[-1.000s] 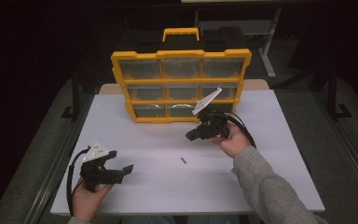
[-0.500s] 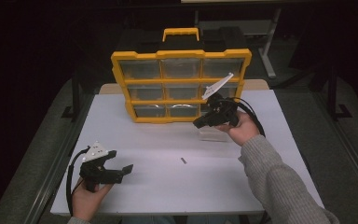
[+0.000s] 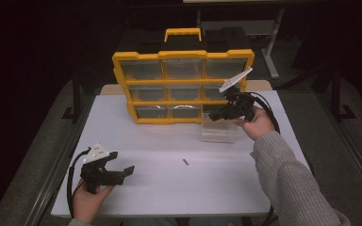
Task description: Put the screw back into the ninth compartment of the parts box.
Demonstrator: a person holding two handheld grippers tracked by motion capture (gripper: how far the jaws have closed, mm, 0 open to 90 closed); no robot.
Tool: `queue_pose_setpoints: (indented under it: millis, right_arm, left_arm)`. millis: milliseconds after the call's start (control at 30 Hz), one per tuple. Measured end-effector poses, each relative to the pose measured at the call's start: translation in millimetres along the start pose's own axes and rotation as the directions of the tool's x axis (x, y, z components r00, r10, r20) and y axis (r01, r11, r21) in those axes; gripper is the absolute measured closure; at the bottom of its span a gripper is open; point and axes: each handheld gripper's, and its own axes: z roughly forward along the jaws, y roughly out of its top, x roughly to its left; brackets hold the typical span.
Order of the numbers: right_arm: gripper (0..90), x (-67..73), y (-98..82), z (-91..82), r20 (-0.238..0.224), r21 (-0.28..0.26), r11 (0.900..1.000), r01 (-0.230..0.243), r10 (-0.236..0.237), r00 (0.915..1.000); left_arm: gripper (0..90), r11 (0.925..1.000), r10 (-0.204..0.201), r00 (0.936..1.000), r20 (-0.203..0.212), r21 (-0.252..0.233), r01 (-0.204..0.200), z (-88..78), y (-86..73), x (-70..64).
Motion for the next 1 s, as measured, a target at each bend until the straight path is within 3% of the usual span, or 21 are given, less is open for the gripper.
queue_pose_setpoints:
  millis: [467,900,1000]
  right_arm:
    - [86.1,-17.7,-9.9,-3.3,0.038,0.007,0.999,-0.054,0.054,0.9978]
    - [85.7,-26.3,-19.8,21.5,0.046,0.073,0.996,-0.057,0.054,0.9975]
    - [81.7,-29.7,-25.1,30.4,0.044,0.09,0.994,-0.067,0.063,0.997]
  left_arm:
    - [14.6,1.0,0.0,1.0,-0.002,0.001,0.0,-0.3,0.4,-0.7]
    - [14.6,1.0,0.003,1.0,-0.002,-0.002,-0.003,0.0,-0.1,0.6]
    - [14.6,1.0,0.007,1.0,-0.001,0.002,-0.007,-0.7,0.4,0.1]
